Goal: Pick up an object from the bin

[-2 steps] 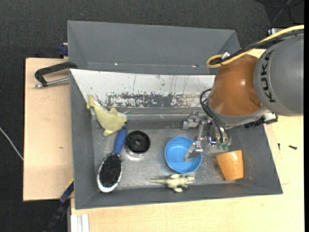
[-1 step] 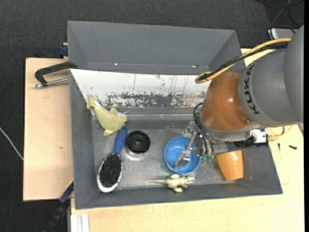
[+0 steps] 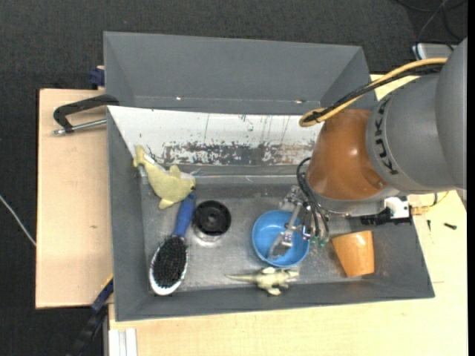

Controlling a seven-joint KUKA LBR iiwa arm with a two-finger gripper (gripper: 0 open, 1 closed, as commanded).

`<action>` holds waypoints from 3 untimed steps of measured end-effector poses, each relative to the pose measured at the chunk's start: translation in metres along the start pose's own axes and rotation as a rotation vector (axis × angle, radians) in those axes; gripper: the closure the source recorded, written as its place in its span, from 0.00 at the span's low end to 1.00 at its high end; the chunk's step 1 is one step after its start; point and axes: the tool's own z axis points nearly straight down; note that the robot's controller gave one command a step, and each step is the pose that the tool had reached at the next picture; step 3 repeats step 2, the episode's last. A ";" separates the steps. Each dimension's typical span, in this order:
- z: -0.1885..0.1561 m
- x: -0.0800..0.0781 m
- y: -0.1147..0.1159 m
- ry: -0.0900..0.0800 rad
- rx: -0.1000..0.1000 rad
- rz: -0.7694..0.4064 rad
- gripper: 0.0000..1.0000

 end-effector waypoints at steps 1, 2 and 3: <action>-0.005 -0.006 0.000 -0.019 -0.003 0.002 1.00; -0.053 -0.009 0.002 -0.006 -0.001 0.001 1.00; -0.053 -0.009 0.002 -0.006 -0.001 0.001 1.00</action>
Offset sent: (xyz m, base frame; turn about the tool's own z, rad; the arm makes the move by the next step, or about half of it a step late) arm 0.0000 0.0000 0.0000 0.0000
